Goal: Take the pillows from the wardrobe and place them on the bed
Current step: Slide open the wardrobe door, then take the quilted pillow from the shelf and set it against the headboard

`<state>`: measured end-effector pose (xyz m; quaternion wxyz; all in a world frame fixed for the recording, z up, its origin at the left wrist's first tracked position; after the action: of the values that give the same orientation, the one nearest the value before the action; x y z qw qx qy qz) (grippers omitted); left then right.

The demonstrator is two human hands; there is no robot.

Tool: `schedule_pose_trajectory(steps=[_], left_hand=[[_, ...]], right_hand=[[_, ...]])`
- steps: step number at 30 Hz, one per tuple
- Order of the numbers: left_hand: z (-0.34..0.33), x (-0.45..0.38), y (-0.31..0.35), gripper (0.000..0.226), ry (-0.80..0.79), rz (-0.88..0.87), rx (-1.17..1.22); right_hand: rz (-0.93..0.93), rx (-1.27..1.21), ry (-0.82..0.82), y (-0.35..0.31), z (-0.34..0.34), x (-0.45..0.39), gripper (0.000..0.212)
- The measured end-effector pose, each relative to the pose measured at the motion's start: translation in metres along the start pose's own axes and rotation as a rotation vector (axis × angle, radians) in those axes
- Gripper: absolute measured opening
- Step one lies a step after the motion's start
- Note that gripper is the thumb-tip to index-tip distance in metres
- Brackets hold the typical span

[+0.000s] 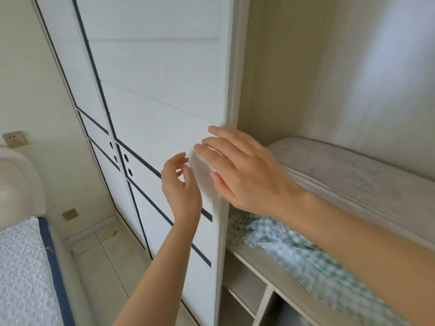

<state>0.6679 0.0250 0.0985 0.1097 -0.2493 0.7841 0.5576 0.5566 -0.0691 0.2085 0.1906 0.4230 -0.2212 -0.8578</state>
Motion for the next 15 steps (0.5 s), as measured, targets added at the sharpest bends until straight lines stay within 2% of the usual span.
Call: schedule_pose_trajectory(steps=[3,6,15], left_hand=[[-0.017,0.037,0.024,0.023,0.032,-0.076,0.022],[-0.039,0.072,0.036,0.019,-0.011,-0.091,0.041],[-0.101,0.156,0.005,0.02,-0.237,0.12,-0.043]], right_hand=[[-0.104,-0.063,-0.022,0.019,0.015,0.042,0.036],[-0.225,-0.129,-0.068,0.036,0.022,0.083,0.037],[-0.574,-0.131,-0.217,0.085,0.011,0.206,0.032]])
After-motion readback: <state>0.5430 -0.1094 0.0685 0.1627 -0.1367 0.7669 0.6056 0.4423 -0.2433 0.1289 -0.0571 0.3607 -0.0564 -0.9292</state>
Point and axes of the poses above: each hand's wrist, its own x-axis away from the middle knuckle, its own z-axis out of the back of the hand, y = z × x, the point moved 3 cm from there along -x, towards the middle knuckle, and after that the axes turned 15 degrees about x, right-handed, at the moved point
